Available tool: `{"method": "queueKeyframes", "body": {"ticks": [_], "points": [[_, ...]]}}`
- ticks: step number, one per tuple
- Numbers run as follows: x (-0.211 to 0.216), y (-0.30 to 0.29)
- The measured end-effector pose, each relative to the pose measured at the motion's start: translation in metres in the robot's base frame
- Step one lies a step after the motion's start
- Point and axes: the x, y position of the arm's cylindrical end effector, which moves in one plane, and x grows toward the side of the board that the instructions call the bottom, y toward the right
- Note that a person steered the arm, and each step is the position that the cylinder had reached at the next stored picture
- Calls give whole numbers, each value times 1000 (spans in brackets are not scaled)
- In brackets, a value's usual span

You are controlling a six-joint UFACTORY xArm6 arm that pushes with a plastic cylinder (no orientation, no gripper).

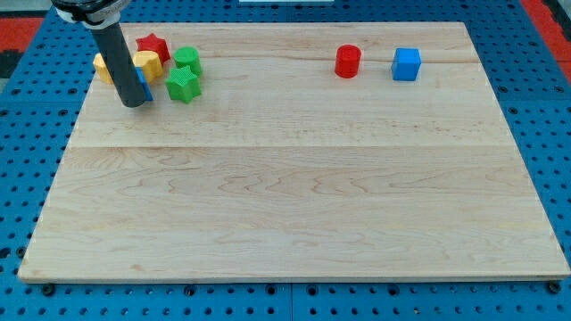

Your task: Push the red circle into the triangle

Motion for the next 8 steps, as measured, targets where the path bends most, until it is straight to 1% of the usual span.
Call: {"method": "queueKeyframes", "body": {"ticks": [1, 2, 3, 4, 5, 6, 8], "points": [[28, 15], [42, 110], [30, 250], [7, 390], [-43, 445], [-79, 432], [-89, 333]]}}
